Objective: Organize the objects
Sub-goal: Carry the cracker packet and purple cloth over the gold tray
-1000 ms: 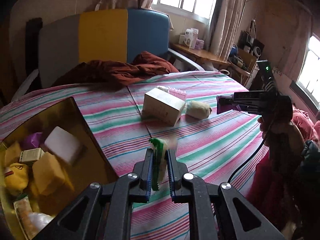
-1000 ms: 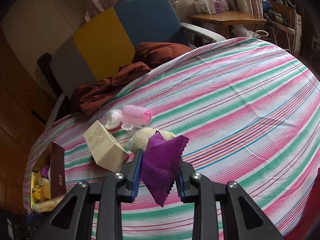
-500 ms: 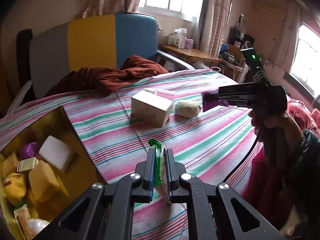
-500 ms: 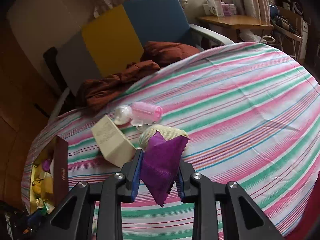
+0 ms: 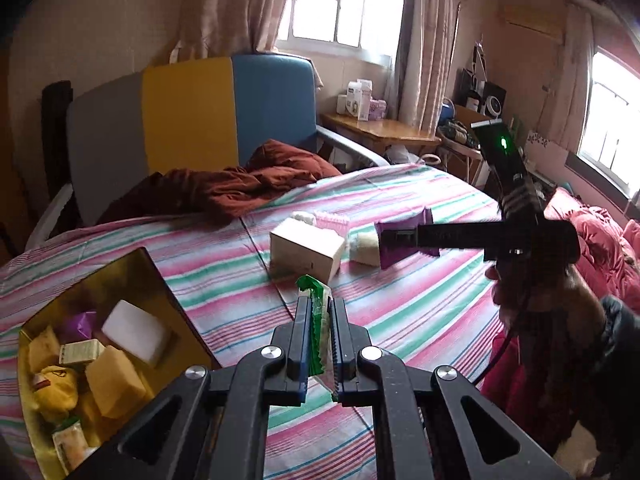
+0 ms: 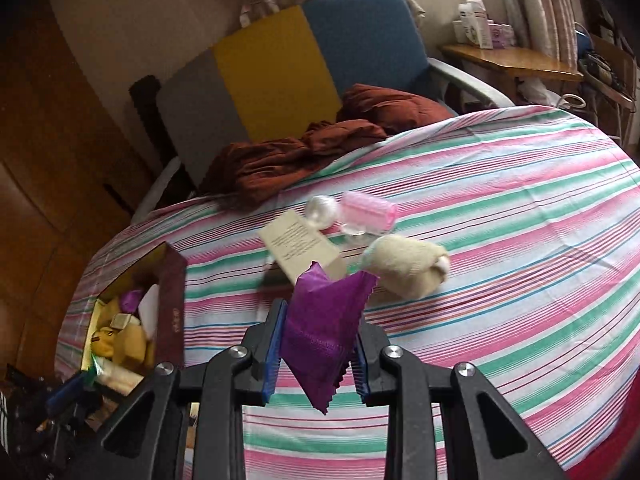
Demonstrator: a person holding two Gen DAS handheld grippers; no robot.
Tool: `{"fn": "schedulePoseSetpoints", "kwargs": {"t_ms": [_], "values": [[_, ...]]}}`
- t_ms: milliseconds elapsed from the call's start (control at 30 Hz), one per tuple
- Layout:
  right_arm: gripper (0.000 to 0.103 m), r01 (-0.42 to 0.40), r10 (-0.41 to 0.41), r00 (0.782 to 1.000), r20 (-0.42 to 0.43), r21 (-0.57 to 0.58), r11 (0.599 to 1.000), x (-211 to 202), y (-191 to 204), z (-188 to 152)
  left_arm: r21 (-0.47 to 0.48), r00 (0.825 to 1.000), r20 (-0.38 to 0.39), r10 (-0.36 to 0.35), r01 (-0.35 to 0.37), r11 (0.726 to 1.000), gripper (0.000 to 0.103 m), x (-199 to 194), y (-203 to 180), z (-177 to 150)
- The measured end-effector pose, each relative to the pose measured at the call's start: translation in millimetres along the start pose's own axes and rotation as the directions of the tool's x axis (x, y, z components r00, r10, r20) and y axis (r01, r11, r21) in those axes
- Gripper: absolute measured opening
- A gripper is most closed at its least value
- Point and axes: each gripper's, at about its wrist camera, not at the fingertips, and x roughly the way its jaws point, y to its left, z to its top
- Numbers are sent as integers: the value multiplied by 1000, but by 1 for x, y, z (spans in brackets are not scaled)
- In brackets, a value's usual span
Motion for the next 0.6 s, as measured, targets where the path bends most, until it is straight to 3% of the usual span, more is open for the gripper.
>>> {"fn": "schedulePoseSetpoints", "kwargs": {"t_ms": [300,600], "values": [[28,-89,89,996,-16,-38,995,3,47,-1,-58,997,53,52,-49,997,9,-31,30,5],[28,-223,215,973,-81,-118,968,16,120,-11,-160,982,90,166,-151,976,9,-68,88,-9]]}}
